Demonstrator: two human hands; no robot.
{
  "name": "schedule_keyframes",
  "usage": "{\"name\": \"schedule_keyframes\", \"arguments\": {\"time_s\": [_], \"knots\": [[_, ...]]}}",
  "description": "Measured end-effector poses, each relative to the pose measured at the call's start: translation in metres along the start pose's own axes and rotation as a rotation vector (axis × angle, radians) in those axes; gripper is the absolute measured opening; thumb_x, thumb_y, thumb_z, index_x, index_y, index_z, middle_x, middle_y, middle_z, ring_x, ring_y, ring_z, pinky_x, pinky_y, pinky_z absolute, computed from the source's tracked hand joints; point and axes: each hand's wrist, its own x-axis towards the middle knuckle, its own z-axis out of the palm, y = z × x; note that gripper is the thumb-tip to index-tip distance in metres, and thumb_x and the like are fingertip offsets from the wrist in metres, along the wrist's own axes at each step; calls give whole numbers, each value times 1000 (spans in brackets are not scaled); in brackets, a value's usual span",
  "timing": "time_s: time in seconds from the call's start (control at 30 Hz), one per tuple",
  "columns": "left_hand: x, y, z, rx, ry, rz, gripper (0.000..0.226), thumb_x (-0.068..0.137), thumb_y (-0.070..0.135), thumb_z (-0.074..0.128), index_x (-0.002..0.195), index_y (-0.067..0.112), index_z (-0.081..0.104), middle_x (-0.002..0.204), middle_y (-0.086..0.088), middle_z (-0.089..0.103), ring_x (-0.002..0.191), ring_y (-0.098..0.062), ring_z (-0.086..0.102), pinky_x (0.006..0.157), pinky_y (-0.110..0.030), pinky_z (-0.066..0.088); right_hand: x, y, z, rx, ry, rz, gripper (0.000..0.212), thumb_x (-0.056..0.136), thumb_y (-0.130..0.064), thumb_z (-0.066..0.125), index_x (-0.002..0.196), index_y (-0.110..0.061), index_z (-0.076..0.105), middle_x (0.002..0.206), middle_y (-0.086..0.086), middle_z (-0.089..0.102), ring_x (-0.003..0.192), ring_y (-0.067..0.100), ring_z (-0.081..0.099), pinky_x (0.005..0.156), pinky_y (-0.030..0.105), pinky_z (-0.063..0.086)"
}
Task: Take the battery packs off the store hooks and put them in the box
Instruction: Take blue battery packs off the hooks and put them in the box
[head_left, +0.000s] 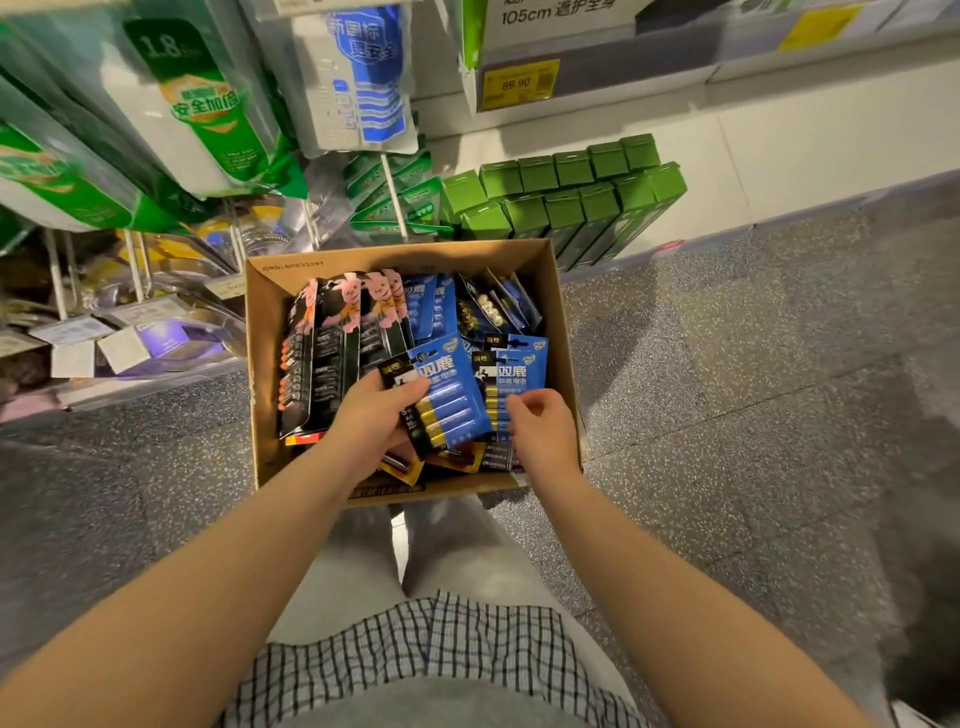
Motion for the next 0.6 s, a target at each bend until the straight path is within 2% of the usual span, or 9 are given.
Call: {"name": "schedule_keyframes", "arguments": {"time_s": [0.07, 0.13, 0.2, 0.27, 0.33, 0.4, 0.47, 0.53, 0.6], "knots": [[0, -2, -12, -83, -8, -28, 17, 96, 9, 59, 113, 11, 59, 106, -10, 71, 91, -25, 71, 80, -45, 57, 6, 8, 1, -51, 142, 18, 10, 94, -25, 57, 98, -19, 50, 100, 2, 59, 85, 18, 60, 74, 34, 51], [-1, -3, -23, -145, -4, -29, 20, 97, 12, 58, 117, 10, 60, 110, -11, 71, 93, -26, 71, 82, -46, 57, 14, 15, 4, -125, 199, 21, 25, 90, -29, 63, 107, -19, 47, 110, 2, 55, 92, 19, 59, 81, 36, 52], [-3, -4, -31, -182, -4, -30, 23, 100, 18, 54, 120, 9, 60, 103, -9, 73, 88, -25, 73, 79, -46, 58, 18, 18, 6, -217, 207, 27, 45, 82, -35, 73, 115, -16, 47, 114, 2, 53, 98, 20, 58, 87, 41, 52], [-6, -3, -34, -184, -30, -57, 22, 103, 23, 49, 113, 10, 62, 88, -6, 76, 76, -22, 74, 65, -40, 61, 21, 20, 7, -263, 175, 29, 55, 75, -37, 79, 115, -15, 48, 112, 3, 56, 99, 22, 59, 85, 43, 52], [-6, -5, -37, -154, -38, -91, 22, 104, 27, 46, 108, 12, 63, 81, -3, 76, 70, -21, 74, 60, -36, 60, 20, 19, 6, -236, 136, 41, 50, 75, -34, 81, 107, -17, 47, 107, 3, 57, 92, 21, 60, 73, 35, 50], [-8, -7, -39, -156, -44, -118, 27, 102, 31, 50, 118, 13, 60, 97, -7, 76, 84, -25, 74, 71, -41, 58, 19, 15, 3, -185, 103, 46, 42, 80, -29, 78, 103, -16, 46, 103, 3, 58, 85, 19, 58, 65, 28, 43], [-8, -9, -42, -155, -70, -142, 31, 100, 32, 53, 125, 14, 59, 111, -10, 74, 98, -29, 72, 80, -44, 57, 14, 9, -2, -106, 67, 24, 31, 86, -21, 72, 106, -13, 50, 100, 4, 59, 81, 16, 57, 62, 24, 42], [-10, -11, -44, -126, -127, -133, 20, 100, 24, 54, 116, 15, 63, 105, -9, 75, 92, -26, 73, 81, -43, 58, 7, 2, -8, 30, 39, 18, 23, 89, -14, 67, 107, -11, 52, 94, 2, 60, 75, 10, 58, 54, 16, 44], [-11, -12, -45, -121, -164, -100, 16, 99, 15, 53, 111, 16, 64, 96, -7, 75, 81, -22, 74, 74, -39, 60, 2, -6, -17, 168, 4, 6, 23, 89, -11, 68, 107, -9, 54, 95, 4, 65, 76, 11, 64, 56, 17, 49]]}}
